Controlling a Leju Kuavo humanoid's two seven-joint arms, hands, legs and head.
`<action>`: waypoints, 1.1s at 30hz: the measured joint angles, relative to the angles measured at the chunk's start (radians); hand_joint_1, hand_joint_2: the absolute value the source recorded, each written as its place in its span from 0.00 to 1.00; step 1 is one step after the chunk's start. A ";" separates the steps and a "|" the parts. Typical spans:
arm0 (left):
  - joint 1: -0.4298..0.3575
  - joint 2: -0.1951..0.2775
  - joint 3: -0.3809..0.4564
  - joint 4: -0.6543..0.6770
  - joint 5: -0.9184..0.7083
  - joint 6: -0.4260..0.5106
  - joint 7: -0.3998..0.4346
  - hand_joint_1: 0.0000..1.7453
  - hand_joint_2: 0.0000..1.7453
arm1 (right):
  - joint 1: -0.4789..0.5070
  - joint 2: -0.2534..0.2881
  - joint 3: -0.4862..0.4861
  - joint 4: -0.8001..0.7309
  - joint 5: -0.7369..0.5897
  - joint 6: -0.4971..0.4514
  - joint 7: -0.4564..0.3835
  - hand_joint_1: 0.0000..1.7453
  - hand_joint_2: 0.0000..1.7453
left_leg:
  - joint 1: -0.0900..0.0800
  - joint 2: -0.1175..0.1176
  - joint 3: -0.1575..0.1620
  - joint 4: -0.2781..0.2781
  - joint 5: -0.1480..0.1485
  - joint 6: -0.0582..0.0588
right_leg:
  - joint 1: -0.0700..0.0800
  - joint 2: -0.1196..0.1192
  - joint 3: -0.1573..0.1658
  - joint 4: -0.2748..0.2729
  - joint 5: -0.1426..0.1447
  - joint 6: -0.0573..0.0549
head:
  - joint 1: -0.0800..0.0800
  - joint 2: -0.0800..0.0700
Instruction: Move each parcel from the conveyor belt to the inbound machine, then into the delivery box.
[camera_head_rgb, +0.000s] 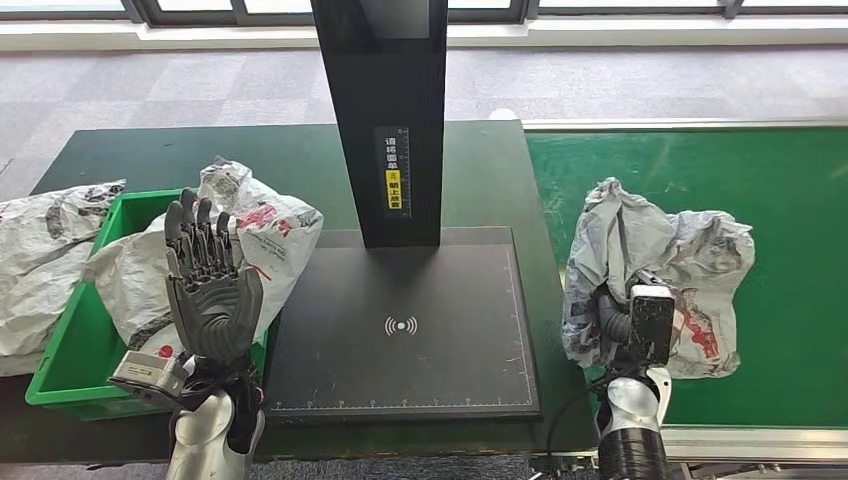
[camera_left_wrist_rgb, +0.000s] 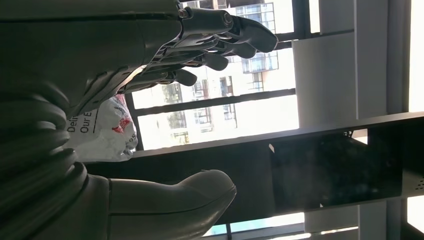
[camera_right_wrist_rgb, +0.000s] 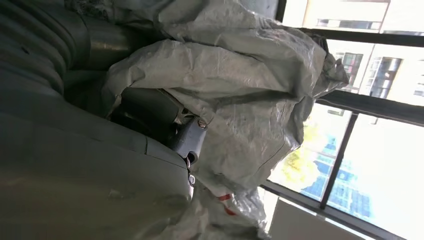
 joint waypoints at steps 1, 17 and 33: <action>0.000 0.000 0.000 0.001 0.000 -0.001 0.000 0.00 1.00 | 0.010 0.008 0.021 -0.027 0.002 0.001 0.000 1.00 1.00 | 0.000 0.000 0.000 0.000 0.000 0.000 | 0.000 0.000 0.000 0.000 0.000 0.000 | 0.000 0.000; -0.004 0.000 -0.017 0.008 0.000 -0.003 0.000 0.00 1.00 | 0.058 0.070 0.202 -0.163 0.022 0.019 0.000 1.00 1.00 | 0.000 0.000 0.000 0.000 0.000 0.000 | 0.000 0.000 0.000 0.000 0.000 0.000 | 0.000 0.000; -0.006 0.000 -0.018 0.011 0.003 -0.007 0.000 0.00 1.00 | 0.059 0.081 0.273 -0.167 0.042 0.041 0.001 1.00 1.00 | 0.000 0.001 0.000 0.000 0.000 0.000 | 0.000 0.000 -0.001 0.000 0.000 0.000 | 0.000 0.000</action>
